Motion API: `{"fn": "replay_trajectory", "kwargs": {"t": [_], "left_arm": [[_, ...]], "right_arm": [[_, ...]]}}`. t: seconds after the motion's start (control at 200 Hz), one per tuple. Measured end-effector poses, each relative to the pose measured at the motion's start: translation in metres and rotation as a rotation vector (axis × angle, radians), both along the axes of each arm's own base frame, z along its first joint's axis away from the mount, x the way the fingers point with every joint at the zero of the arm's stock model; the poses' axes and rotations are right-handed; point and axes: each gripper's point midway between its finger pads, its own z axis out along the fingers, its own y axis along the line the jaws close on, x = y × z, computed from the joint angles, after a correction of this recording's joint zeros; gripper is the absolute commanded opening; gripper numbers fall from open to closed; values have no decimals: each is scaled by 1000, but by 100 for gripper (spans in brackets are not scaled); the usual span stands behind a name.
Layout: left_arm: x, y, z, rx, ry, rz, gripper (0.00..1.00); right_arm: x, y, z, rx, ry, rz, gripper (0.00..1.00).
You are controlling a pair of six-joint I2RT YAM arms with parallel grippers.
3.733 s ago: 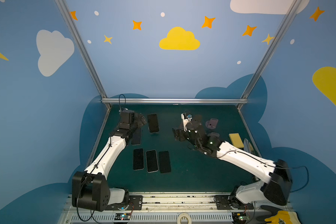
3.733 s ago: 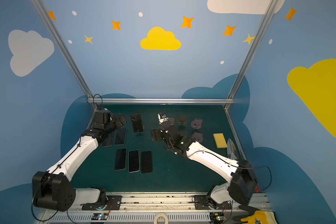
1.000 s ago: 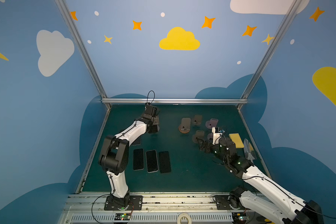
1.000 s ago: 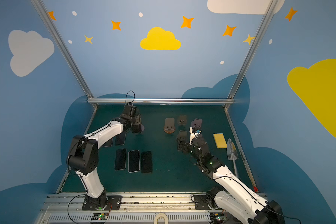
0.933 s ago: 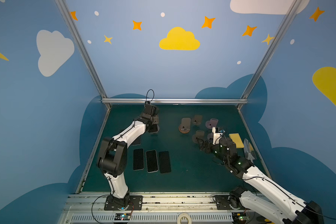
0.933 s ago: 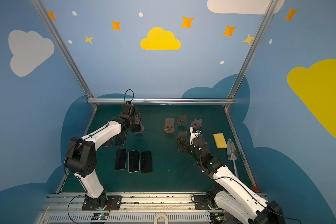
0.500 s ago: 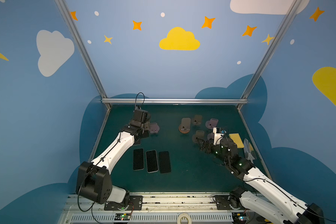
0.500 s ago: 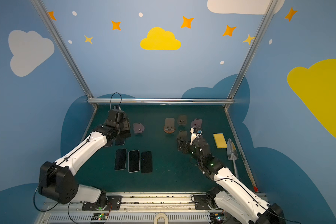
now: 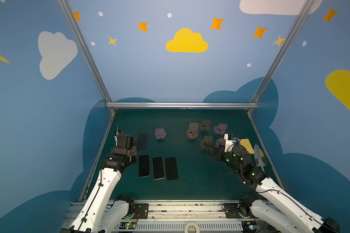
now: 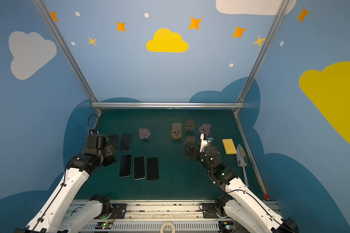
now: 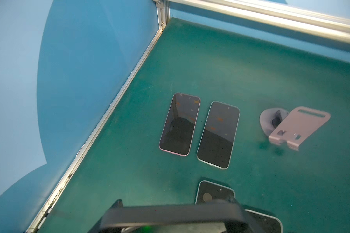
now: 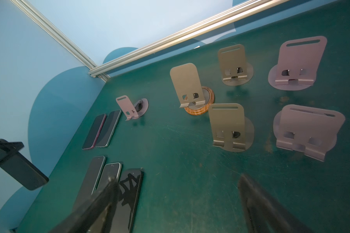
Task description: Remove the phone from the phone stand
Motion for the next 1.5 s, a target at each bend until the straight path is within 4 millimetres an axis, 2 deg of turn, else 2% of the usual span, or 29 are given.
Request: {"fn": "replay_trajectory", "kwargs": {"t": [0.17, 0.305, 0.821, 1.146, 1.497], "left_arm": [[-9, 7, -20, 36, 64, -12, 59], [-11, 12, -26, 38, 87, -11, 59], [-6, 16, -58, 15, 231, -55, 58], [15, 22, -81, 63, 404, -73, 63], [12, 17, -106, 36, 484, -89, 63]], "right_arm": [[-2, -4, 5, 14, -16, -8, 92], [-1, -4, 4, 19, -11, -8, 92], [0, -8, 3, 29, -4, -23, 92], [-2, -13, 11, 44, -27, -31, 92], [-2, -14, 5, 39, -13, -36, 92]]}}
